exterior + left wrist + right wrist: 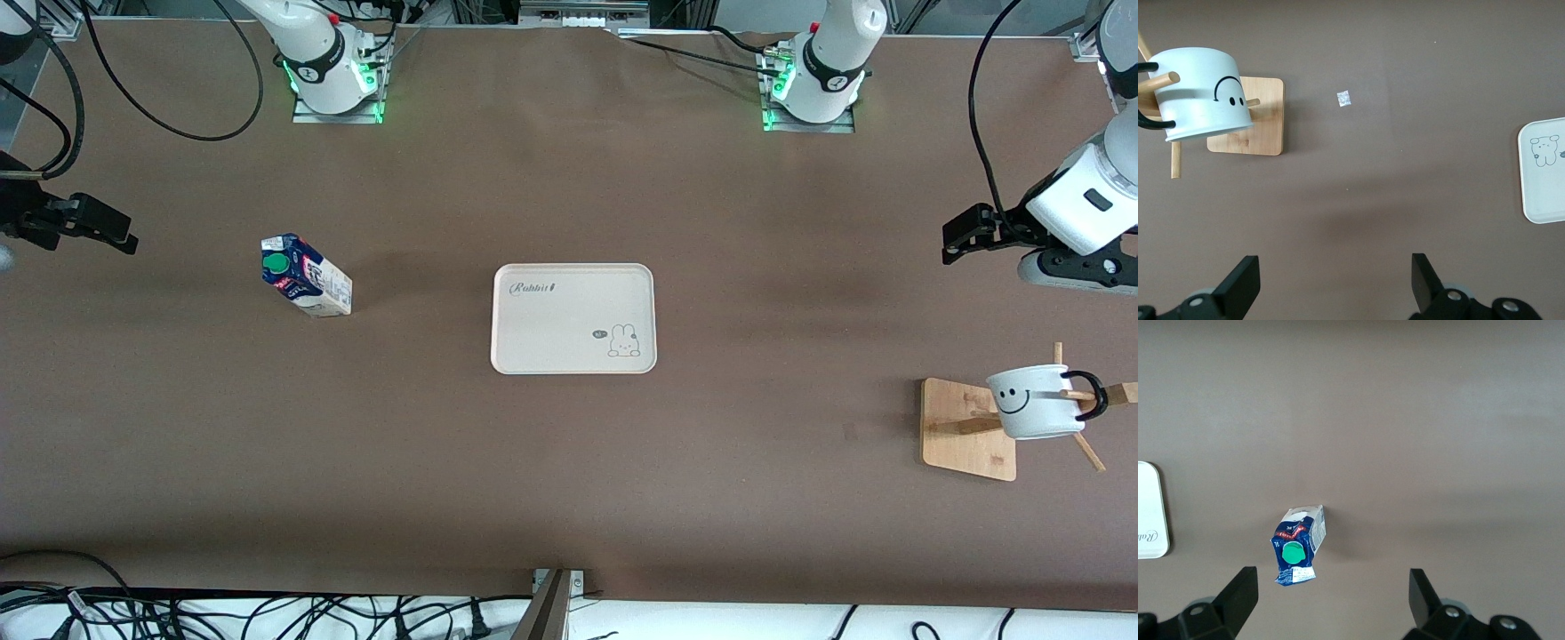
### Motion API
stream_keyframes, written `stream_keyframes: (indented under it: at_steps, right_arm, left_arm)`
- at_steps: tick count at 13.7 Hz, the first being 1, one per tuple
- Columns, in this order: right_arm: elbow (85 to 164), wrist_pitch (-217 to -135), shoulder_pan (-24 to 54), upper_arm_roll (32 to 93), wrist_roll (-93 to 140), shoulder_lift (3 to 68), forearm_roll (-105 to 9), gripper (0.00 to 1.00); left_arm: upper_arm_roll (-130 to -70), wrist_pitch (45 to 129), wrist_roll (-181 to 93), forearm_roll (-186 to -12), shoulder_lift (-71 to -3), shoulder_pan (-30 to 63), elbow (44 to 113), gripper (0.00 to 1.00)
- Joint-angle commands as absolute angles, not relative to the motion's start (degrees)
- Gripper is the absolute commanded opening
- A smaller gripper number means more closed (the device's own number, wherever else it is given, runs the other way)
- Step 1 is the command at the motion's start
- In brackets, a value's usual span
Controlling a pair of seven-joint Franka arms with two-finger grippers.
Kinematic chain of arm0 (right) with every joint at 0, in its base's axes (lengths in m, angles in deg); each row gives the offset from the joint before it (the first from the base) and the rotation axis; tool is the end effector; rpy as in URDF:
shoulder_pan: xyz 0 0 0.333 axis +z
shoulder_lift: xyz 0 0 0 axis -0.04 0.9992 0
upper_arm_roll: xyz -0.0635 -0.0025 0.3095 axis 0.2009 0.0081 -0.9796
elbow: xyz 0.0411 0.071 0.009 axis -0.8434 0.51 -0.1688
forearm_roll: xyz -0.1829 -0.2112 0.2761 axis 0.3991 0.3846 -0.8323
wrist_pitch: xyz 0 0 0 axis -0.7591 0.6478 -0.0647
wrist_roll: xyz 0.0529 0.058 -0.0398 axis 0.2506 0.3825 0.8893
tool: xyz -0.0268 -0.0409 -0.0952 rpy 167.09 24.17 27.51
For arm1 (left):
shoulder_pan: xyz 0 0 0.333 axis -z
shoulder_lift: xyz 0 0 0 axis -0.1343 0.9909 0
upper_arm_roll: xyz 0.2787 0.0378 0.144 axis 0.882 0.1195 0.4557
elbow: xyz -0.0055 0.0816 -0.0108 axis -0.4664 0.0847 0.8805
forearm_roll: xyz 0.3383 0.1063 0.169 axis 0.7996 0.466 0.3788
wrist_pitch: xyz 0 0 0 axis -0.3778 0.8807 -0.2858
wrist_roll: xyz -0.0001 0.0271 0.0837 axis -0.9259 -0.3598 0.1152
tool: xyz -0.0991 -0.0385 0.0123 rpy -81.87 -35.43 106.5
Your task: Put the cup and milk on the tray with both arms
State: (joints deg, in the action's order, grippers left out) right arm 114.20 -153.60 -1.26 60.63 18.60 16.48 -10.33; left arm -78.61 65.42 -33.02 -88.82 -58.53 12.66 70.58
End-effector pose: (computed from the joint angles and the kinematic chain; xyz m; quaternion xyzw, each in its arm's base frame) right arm 0.5846 -0.0253 0.5959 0.9998 -0.0192 0.0005 0.0087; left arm 0.5838 -0.0193 0.5767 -0.9982 0.0580 0.0030 0.0117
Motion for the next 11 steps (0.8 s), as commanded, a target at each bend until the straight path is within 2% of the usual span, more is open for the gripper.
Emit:
stream_keyframes:
  at_steps: [1, 11]
  right_arm:
    - [113.2, -153.4, -1.2, 60.6, 18.4, 16.9, -9.7, 1.00]
    - [113.2, -153.4, -1.2, 60.7, 18.1, 17.0, -10.1, 1.00]
  left_arm:
    - [-78.7, 64.0, -33.9, -88.9, -58.0, 13.0, 68.8, 1.00]
    - [-78.8, 63.9, -33.9, -88.8, -58.1, 13.1, 68.8, 1.00]
